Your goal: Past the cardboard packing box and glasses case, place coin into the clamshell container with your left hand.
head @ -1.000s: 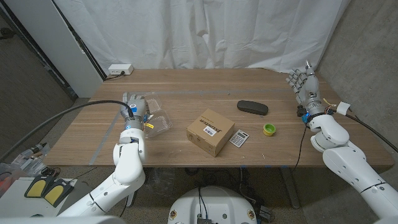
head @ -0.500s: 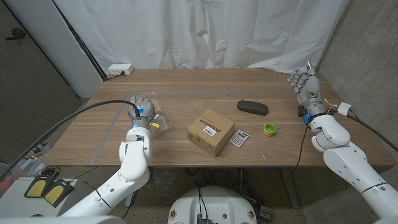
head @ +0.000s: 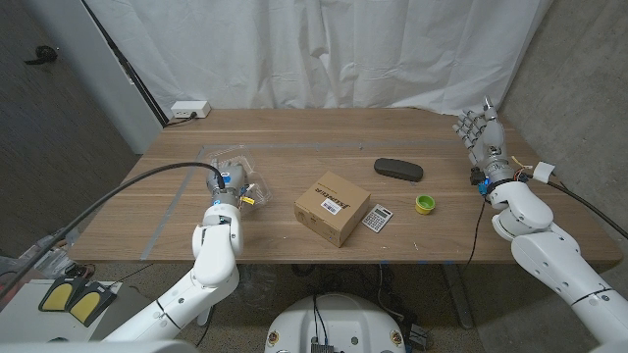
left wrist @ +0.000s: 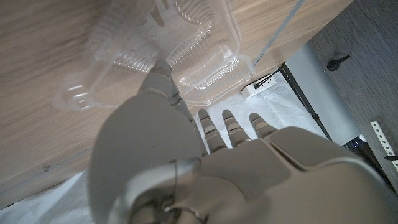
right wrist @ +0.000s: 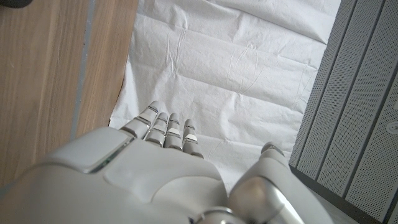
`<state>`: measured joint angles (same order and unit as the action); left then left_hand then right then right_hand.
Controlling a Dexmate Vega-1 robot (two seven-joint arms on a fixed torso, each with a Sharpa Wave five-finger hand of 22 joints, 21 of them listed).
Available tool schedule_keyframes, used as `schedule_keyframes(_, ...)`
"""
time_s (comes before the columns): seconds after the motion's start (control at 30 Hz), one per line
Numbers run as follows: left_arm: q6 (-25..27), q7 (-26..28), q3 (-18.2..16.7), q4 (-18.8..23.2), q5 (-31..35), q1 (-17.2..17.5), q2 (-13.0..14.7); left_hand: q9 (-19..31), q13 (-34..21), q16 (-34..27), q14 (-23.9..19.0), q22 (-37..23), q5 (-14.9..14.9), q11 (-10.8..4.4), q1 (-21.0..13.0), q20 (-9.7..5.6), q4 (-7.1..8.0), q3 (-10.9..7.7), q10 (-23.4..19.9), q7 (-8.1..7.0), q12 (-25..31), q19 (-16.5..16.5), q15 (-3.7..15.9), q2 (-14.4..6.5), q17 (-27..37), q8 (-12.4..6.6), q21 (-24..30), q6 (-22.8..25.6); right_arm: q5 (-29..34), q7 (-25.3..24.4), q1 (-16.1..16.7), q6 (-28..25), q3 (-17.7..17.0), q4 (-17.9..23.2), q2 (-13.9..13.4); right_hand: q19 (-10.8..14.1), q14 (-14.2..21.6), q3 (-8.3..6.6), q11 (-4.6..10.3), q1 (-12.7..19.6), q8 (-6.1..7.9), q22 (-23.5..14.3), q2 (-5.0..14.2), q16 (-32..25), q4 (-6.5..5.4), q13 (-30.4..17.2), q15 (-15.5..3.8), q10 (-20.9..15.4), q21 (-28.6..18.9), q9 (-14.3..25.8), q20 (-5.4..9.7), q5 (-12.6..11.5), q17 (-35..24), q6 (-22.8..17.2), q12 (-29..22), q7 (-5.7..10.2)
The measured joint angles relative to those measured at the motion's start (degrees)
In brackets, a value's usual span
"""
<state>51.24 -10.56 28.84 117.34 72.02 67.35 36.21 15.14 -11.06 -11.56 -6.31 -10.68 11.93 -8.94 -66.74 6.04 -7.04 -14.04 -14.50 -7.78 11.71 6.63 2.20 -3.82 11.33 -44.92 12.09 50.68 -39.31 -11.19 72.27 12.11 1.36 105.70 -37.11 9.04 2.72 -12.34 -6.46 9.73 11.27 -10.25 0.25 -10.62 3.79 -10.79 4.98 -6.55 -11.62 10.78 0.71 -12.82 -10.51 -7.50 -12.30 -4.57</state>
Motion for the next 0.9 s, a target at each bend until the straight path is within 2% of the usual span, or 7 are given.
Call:
schedule_keyframes(0.03, 0.0, 0.08, 0.09, -0.09, -0.17, 0.0, -0.02, 0.0, 0.0, 0.14, 0.56, 0.0, 0.0, 0.05, 0.0, 0.13, 0.0, 0.0, 0.48, -0.06, -0.04, 0.13, -0.03, 0.0, 0.0, 0.87, 0.0, 0.07, 0.0, -0.04, 0.05, -0.01, -0.01, 0.06, -0.01, 0.0, 0.0, 0.0, 0.0, 0.0, 0.0, 0.0, 0.0, 0.0, 0.0, 0.0, 0.0, 0.0, 0.0, 0.0, 0.0, 0.0, 0.0, 0.0, 0.0, 0.0)
schedule_keyframes(0.13, -0.01, 0.11, 0.22, -0.27, -0.24, 0.0, -0.04, -1.42, -0.29, 0.3, 1.52, 0.0, 0.0, 0.11, 0.0, 0.43, -0.35, -0.36, 2.6, 2.59, -0.5, 0.43, -0.02, 0.0, 0.26, 3.53, -0.18, -0.35, 0.0, -0.15, 0.07, -0.04, -0.02, 0.09, -0.02, 0.0, 0.0, 0.0, 0.0, 0.0, 0.0, 0.0, 0.0, 0.0, 0.0, 0.0, 0.0, 0.0, 0.0, 0.0, 0.0, 0.0, 0.0, 0.0, 0.0, 0.0)
schedule_keyframes(0.2, 0.02, 0.2, 0.31, -0.33, -0.62, 0.0, -0.04, -2.29, -0.29, 0.39, 2.32, 0.0, -0.07, 0.42, 0.0, 0.61, -0.11, -0.62, 3.72, 3.58, -0.7, 0.61, -0.25, 0.0, 0.25, 4.7, -0.24, -2.14, 0.0, -0.22, 0.22, -0.09, -0.08, 0.21, -0.06, 0.0, 0.0, 0.0, 0.0, 0.0, 0.0, 0.0, 0.0, 0.0, 0.0, 0.0, 0.0, 0.0, 0.0, 0.0, 0.0, 0.0, 0.0, 0.0, 0.0, 0.0)
schedule_keyframes(0.4, 0.5, -0.07, 0.53, -0.38, -0.82, 0.0, 0.15, -3.16, -0.29, 0.8, 4.23, 0.0, -0.28, 1.14, 0.62, 0.44, 0.36, -0.35, 6.52, 4.02, -0.91, 1.65, -0.38, 0.58, 0.11, 7.35, -0.43, -8.27, 0.07, -0.41, 0.31, -0.25, -0.12, 0.38, -0.11, 0.0, 0.0, 0.0, 0.0, 0.0, 0.0, 0.0, 0.0, 0.0, 0.0, 0.0, 0.0, 0.0, 0.0, 0.0, 0.0, 0.0, 0.0, 0.0, 0.0, 0.0)
schedule_keyframes(0.53, 1.01, -1.06, 0.59, -0.09, -0.82, -0.06, 0.67, -3.69, -0.29, 0.8, 5.91, 0.0, -0.28, 1.57, 2.2, 0.57, 0.98, 0.27, 9.38, 4.87, -0.91, 2.66, -1.16, 1.05, -0.15, 10.08, -0.44, -13.35, 0.23, -0.64, 0.32, -0.43, -0.11, 0.58, -0.12, 0.0, 0.0, 0.0, 0.0, 0.0, 0.0, 0.0, 0.0, 0.0, 0.0, 0.0, 0.0, 0.0, 0.0, 0.0, 0.0, 0.0, 0.0, 0.0, 0.0, 0.0)
schedule_keyframes(0.73, 1.54, -2.53, 0.56, 0.52, -0.54, -0.07, 1.37, -3.97, -0.29, 0.79, 8.91, 0.0, -0.07, 3.6, 4.2, 0.57, 1.66, 0.95, 14.15, 6.3, -0.91, 2.92, -2.36, 1.56, -0.16, 16.51, -0.44, -24.94, 0.47, -0.98, 0.3, -0.59, 0.19, 0.81, -0.1, 0.0, 0.0, 0.0, 0.0, 0.0, 0.0, 0.0, 0.0, 0.0, 0.0, 0.0, 0.0, 0.0, 0.0, 0.0, 0.0, 0.0, 0.0, 0.0, 0.0, 0.0)
schedule_keyframes(0.9, 1.71, -3.28, -0.03, 1.21, -0.48, 0.39, 1.89, -3.97, -0.29, 0.79, 10.75, 0.0, 0.01, 4.75, 5.48, 0.57, 2.16, 1.45, 17.06, 6.18, -0.91, 2.92, -2.91, 1.0, -0.42, 22.19, -0.44, -35.12, 0.79, -1.43, 0.32, -0.83, 0.51, 1.24, 0.04, 0.0, 0.0, 0.0, 0.0, 0.0, 0.0, 0.0, 0.0, 0.0, 0.0, 0.0, 0.0, 0.0, 0.0, 0.0, 0.0, 0.0, 0.0, 0.0, 0.0, 0.0)
